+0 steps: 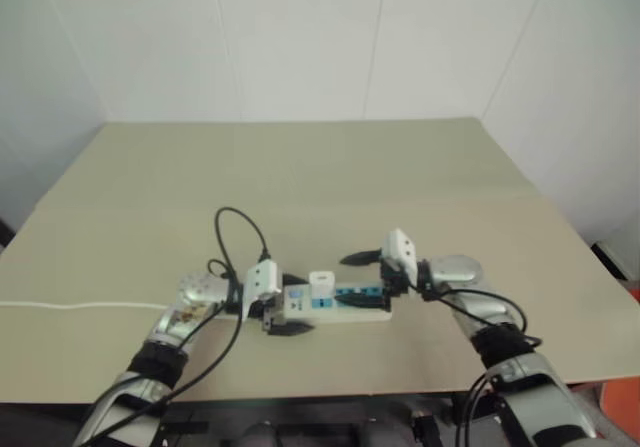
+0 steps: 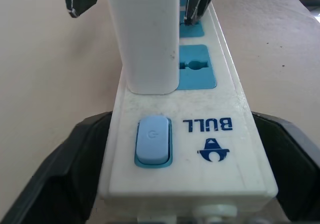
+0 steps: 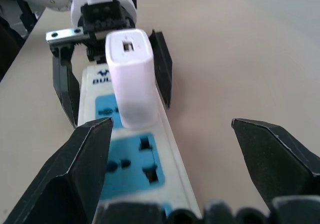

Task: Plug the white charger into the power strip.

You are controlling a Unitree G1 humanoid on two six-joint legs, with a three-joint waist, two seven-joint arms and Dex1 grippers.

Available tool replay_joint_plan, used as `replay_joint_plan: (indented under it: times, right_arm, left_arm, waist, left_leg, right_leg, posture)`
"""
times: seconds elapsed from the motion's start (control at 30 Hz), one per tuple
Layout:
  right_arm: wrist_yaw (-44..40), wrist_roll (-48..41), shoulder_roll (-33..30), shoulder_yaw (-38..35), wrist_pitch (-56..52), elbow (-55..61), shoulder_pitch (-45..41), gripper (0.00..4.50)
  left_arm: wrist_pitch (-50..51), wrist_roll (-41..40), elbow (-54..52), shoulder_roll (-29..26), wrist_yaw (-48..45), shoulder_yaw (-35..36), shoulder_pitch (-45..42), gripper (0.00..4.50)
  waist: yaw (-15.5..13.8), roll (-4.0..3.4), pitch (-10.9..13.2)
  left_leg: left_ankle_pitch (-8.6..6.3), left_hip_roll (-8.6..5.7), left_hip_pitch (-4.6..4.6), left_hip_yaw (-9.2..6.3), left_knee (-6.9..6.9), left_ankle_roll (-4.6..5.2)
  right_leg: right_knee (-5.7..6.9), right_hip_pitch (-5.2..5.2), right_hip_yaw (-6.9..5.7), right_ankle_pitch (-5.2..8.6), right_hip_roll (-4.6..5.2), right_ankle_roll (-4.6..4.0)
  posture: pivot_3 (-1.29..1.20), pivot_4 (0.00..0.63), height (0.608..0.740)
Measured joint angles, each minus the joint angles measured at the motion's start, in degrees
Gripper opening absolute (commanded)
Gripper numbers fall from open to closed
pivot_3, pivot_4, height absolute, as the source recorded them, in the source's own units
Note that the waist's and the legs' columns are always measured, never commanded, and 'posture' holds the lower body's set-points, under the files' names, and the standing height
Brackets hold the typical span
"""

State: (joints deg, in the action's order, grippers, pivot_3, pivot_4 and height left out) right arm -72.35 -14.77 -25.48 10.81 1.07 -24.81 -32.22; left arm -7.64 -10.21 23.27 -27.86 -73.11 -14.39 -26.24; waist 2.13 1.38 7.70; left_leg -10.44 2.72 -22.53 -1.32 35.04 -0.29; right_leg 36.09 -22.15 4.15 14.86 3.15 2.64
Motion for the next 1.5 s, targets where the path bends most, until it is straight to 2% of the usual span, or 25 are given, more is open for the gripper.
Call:
replay_joint_plan:
  times: [0.17,0.3,0.5,0.7,1.03,1.5]
  right_arm:
    - [-0.17,-1.23,-3.94,-2.32,-3.07,5.04,3.29,4.5]
    - [-1.16,-3.69,-9.52,-6.19,-4.73,10.64,5.26,4.5]
    - [-0.77,-5.29,-16.75,-12.31,-6.6,14.92,10.59,4.5]
    - [0.91,-5.87,-22.01,-16.84,-8.27,17.7,17.86,4.5]
    - [2.78,-6.2,-24.29,-19.59,-8.67,19.97,21.54,4.5]
    - [5.34,-6.18,-24.56,-20.86,-9.04,22.19,24.15,4.5]
  left_arm:
    - [-1.07,-0.08,0.0,-2.26,0.06,2.19,-0.04,4.47]
    - [0.06,-3.29,-2.81,-6.93,-2.19,6.17,0.21,4.47]
    - [3.16,-7.27,-7.95,-14.43,-4.53,11.96,3.34,4.47]
    - [5.65,-8.52,-10.94,-19.4,-4.59,16.7,8.51,4.47]
    - [8.23,-10.13,-15.94,-18.94,-3.28,17.57,11.49,4.47]
    - [10.5,-10.16,-16.32,-17.47,-3.31,17.21,11.27,4.47]
  waist:
    - [0.19,-0.07,0.37]
    - [0.05,-0.07,0.53]
    - [-0.21,-0.06,0.6]
    - [-0.51,-0.08,0.7]
    - [-1.17,-0.06,0.73]
    - [-1.3,-0.06,0.73]
  left_leg:
    - [0.01,0.0,-0.43,-0.01,0.01,0.0]
    - [0.01,-0.01,-0.77,-0.01,-0.01,0.0]
    - [0.0,-0.03,-0.77,0.02,-0.17,0.0]
    - [0.0,-0.02,-0.73,0.07,-0.12,0.0]
    - [0.02,0.01,-0.66,0.11,-0.04,-0.02]
    - [0.02,0.0,-0.65,0.11,0.02,-0.02]
  right_leg:
    - [-0.01,-0.39,0.0,-0.09,-0.02,-0.13]
    - [-0.05,-0.68,-0.02,-0.17,0.0,-0.25]
    - [-0.2,-0.68,-0.05,-0.15,0.05,-0.24]
    - [-0.18,-0.67,-0.03,-0.02,0.07,-0.03]
    - [-0.14,-0.6,-0.03,0.04,0.07,0.09]
    - [-0.12,-0.55,-0.03,0.04,0.07,0.07]
  posture:
    - [0.0,0.15,0.74]
    - [0.0,0.15,0.74]
    - [0.0,0.15,0.74]
    - [0.0,0.15,0.74]
    - [0.0,0.15,0.74]
    - [0.0,0.15,0.74]
